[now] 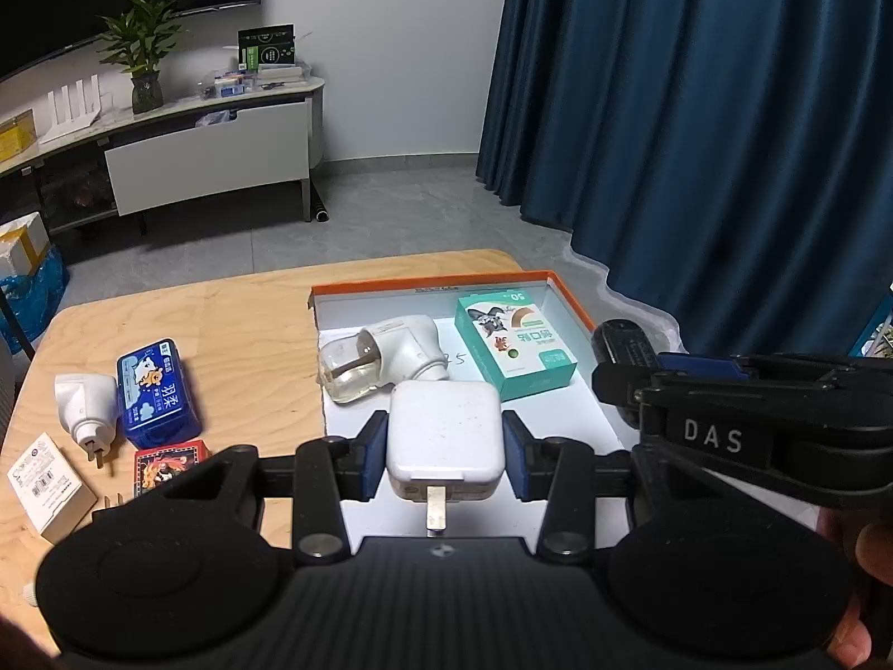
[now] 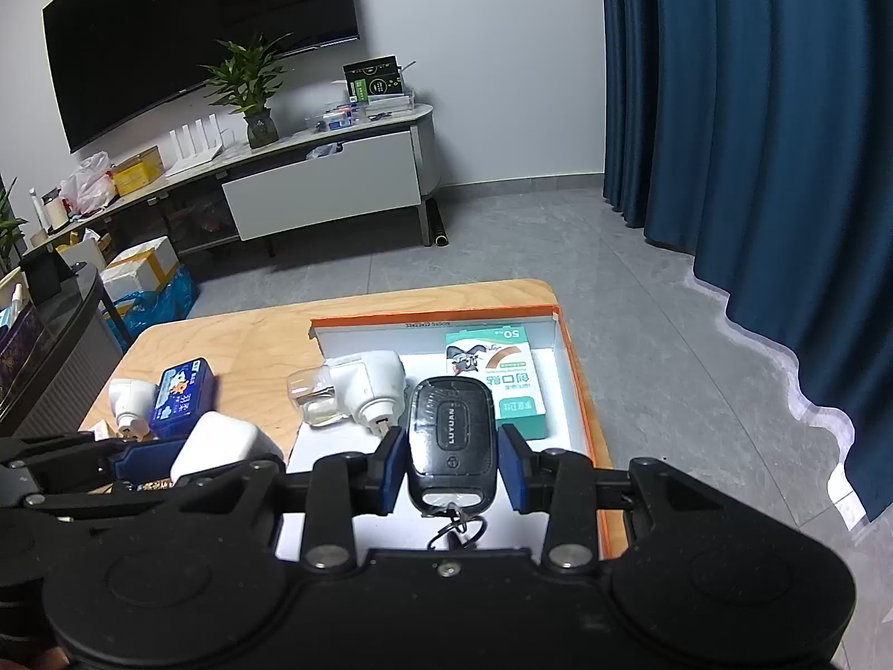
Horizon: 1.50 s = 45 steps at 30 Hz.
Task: Organize rigid objects
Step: 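Carry the charger and key fob over the white tray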
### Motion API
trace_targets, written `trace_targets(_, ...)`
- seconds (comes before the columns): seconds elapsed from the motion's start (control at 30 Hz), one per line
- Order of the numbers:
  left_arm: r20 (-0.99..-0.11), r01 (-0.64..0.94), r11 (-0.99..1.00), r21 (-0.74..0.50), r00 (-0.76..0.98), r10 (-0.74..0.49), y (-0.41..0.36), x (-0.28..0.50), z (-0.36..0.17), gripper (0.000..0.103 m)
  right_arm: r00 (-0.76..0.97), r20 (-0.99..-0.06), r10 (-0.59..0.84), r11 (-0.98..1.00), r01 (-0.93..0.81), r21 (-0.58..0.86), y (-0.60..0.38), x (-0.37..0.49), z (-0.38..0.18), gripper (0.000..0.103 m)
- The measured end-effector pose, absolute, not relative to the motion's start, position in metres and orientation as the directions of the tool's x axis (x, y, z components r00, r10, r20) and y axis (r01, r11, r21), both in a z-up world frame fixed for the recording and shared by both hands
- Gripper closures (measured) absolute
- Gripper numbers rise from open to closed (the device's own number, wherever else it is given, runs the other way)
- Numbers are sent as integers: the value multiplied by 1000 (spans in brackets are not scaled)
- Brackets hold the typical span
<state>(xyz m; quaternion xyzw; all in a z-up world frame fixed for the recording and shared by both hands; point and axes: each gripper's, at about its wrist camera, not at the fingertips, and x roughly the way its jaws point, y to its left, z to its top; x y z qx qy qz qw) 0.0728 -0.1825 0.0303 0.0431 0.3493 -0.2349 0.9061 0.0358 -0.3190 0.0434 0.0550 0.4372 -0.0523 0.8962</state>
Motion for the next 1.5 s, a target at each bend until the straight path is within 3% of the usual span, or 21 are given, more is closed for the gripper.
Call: trace_targets(1.5,-684,444,891,-91,623,-381,-197,81,14,60,578,-815,-39,988,143,54,-330,54,21,59)
